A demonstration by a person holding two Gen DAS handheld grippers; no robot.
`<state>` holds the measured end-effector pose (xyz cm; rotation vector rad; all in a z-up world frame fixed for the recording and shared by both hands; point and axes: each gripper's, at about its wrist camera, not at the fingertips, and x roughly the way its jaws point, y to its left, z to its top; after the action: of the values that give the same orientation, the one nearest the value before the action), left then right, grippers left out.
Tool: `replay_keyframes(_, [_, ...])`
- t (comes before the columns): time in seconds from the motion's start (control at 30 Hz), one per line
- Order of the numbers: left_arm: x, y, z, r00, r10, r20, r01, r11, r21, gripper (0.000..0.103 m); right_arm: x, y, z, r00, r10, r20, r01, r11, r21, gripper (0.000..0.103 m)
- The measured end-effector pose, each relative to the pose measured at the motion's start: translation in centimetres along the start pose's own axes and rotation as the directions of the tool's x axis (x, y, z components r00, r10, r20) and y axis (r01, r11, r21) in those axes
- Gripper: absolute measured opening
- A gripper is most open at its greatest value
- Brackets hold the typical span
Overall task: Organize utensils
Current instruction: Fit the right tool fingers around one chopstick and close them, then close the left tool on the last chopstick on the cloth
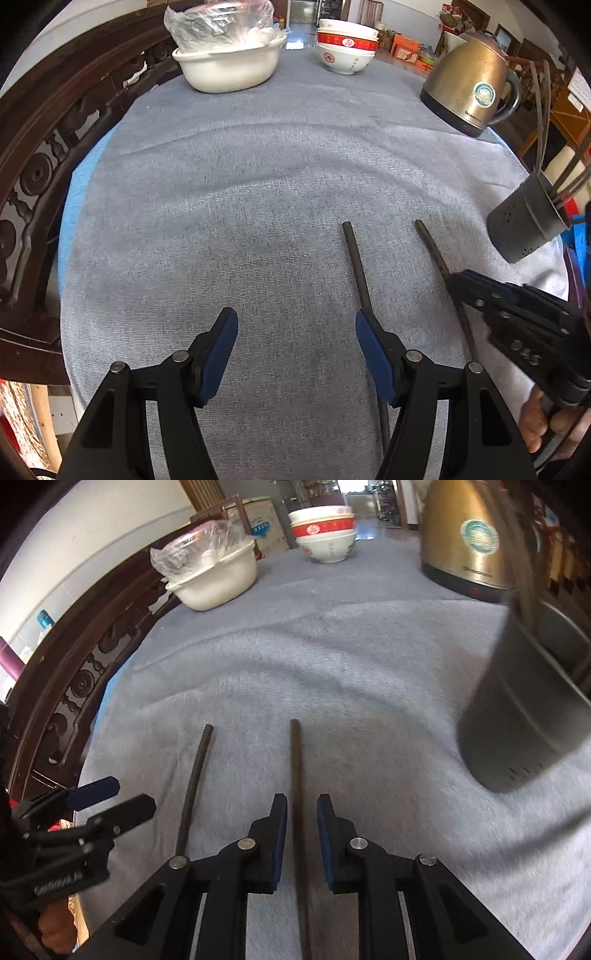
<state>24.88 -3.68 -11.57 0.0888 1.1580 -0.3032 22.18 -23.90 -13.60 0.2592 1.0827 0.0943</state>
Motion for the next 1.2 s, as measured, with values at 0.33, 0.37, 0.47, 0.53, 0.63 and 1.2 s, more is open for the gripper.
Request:
replay_keyframes(0.33, [0.3,1.0,0.4,0.999,-0.004,-0.039,0.004,1.0,-0.021,0.067,1.8,1.5,1.0,0.997,-0.082,-0.007,0.081,0.991,-0.104,0.008])
replay_keyframes(0.37, [0.4,0.8,0.6,0.999,-0.01,-0.047,0.009,1.0,-0.019,0.067,1.6,1.3,0.8,0.997,-0.075,-0.01,0.074,0.992,-0.103,0.008])
replay_keyframes(0.47, [0.8,0.2,1.1,0.995,-0.046,-0.085,0.045,0.999,-0.014,0.067,1.0,0.8,-0.1,0.997,-0.074,-0.02,0.072,0.992,-0.108,0.008])
replay_keyframes(0.53, [0.9,-0.4,1.4,0.993,-0.062,-0.102,0.062,0.998,-0.008,0.067,0.5,0.3,-0.8,0.997,-0.075,-0.024,0.072,0.991,-0.11,0.008])
replay_keyframes(0.63, [1.4,-1.6,1.7,0.993,-0.049,-0.111,0.052,0.998,0.024,0.067,-0.5,-0.5,-2.1,0.997,-0.075,-0.036,0.071,0.992,-0.105,0.008])
replay_keyframes(1.2, [5.7,-6.0,3.6,0.989,0.062,-0.136,-0.045,0.991,0.124,0.067,-1.4,-2.8,-2.2,0.991,-0.108,-0.075,0.105,0.994,-0.043,0.009])
